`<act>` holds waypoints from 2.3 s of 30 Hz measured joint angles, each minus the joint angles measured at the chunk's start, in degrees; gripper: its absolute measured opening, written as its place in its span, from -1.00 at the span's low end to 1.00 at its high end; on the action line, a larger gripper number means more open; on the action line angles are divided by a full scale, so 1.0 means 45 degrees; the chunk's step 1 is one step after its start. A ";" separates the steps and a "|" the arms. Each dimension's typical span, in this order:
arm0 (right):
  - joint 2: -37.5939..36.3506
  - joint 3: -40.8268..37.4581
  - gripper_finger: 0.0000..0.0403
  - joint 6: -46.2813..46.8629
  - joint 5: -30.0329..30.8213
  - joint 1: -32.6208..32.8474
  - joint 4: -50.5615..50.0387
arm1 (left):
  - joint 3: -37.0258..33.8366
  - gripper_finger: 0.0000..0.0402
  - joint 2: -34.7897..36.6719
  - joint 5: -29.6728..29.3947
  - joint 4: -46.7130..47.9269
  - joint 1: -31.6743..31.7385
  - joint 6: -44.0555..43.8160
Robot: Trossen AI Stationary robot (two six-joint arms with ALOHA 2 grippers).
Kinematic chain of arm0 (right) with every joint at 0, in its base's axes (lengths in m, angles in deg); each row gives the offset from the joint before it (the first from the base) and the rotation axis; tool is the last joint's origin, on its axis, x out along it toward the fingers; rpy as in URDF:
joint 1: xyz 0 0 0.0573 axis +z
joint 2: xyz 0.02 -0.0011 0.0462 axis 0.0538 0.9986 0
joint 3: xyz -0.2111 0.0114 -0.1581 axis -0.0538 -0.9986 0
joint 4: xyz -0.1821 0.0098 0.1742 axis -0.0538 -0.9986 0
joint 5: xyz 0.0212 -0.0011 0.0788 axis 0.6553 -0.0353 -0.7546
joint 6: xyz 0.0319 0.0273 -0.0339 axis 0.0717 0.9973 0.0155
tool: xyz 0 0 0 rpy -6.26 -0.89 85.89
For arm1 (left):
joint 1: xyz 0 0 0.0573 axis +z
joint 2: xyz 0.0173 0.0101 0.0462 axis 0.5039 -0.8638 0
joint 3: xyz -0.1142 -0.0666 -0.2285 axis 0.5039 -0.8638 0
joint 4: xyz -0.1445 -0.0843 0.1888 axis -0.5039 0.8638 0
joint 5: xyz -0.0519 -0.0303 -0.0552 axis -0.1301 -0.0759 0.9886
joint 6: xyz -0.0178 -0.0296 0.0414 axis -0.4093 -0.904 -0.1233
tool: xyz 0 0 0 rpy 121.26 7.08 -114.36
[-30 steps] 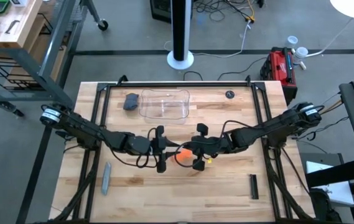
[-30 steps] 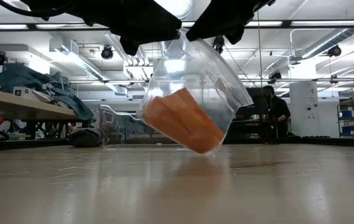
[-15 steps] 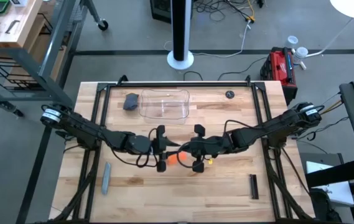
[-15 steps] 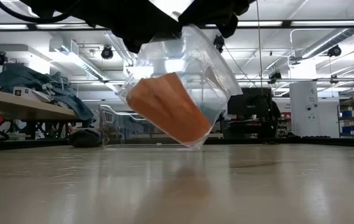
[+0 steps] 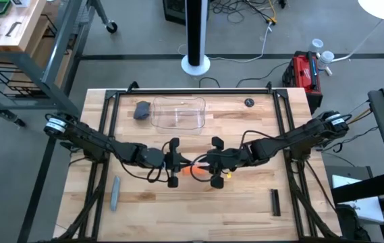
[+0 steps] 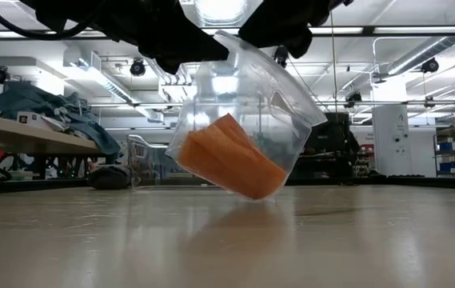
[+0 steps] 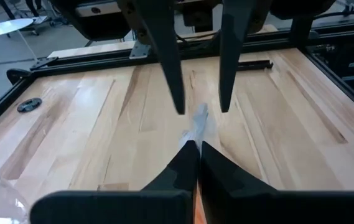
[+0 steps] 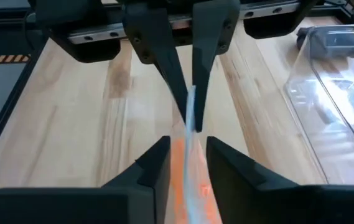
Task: Roll bandage
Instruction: Put the zip bag into the transparent bin
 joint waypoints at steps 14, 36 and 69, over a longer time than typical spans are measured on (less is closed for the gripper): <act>0.0140 -0.0005 -0.89 -0.0192 0.0080 -0.0059 -0.0036 | 0.0000 -1.00 0.0000 0.0003 -0.0004 0.0002 0.0101; 0.0131 -0.0010 -0.95 0.0040 -0.0287 -0.0141 -0.1097 | -0.0005 -1.00 -0.0005 -0.0002 -0.0007 0.0001 -0.0351; 0.0209 -0.0005 -1.00 -0.0933 -0.0306 -0.0131 -0.0268 | -0.0010 -0.16 -0.0024 0.0571 -0.1359 0.0293 -0.2248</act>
